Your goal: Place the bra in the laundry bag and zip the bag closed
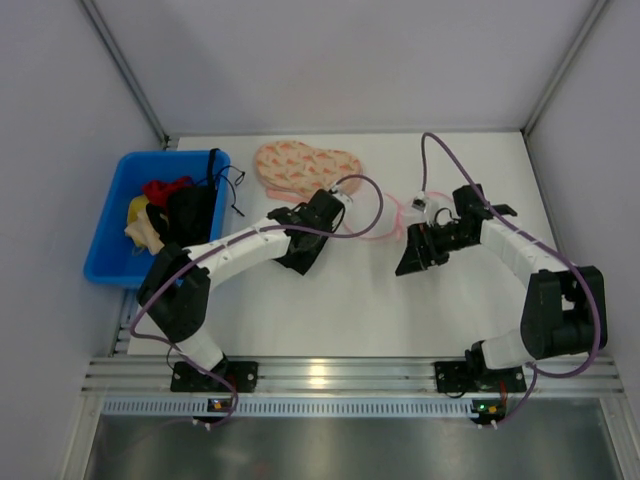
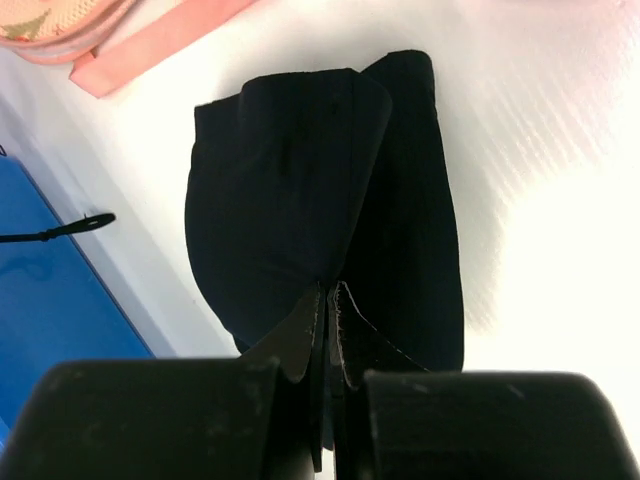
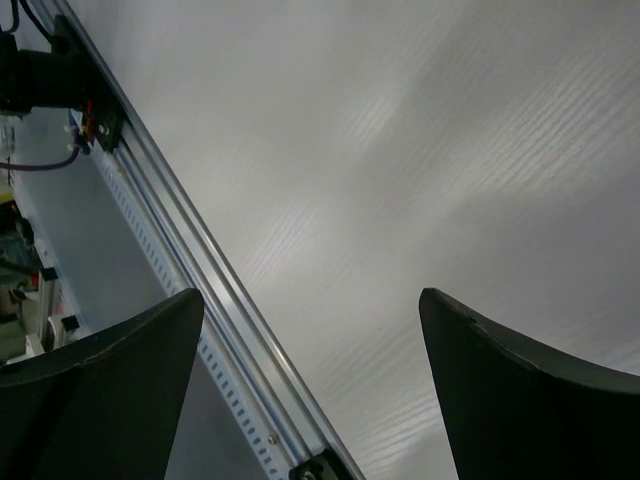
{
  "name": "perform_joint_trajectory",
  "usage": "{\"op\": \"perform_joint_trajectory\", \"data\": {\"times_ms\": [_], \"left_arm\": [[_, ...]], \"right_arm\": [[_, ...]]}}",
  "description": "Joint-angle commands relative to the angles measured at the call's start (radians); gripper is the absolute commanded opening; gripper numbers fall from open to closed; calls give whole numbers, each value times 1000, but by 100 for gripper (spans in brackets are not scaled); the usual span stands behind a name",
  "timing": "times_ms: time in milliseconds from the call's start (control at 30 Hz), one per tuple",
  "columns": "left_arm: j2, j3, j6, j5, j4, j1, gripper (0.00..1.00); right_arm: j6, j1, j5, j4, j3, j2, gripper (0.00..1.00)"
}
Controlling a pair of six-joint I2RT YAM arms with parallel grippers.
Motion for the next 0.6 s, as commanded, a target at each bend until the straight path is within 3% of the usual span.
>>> {"op": "perform_joint_trajectory", "data": {"times_ms": [0, 33, 133, 300, 433, 567], "left_arm": [[-30, 31, -20, 8, -46, 2, 0], [-22, 40, -28, 20, -55, 5, 0], [4, 55, -72, 51, -78, 17, 0], [30, 80, -123, 91, -84, 43, 0], [56, 112, -143, 83, -84, 45, 0], [81, 123, -158, 88, -85, 51, 0]], "right_arm": [[196, -2, -71, 277, -60, -63, 89], [359, -2, -82, 359, -113, -73, 90], [625, 18, -68, 672, -181, -92, 90], [788, 85, 41, 863, -173, -3, 80], [917, 127, 102, 988, -202, 54, 60], [971, 218, 177, 1074, -183, 98, 58]]}}
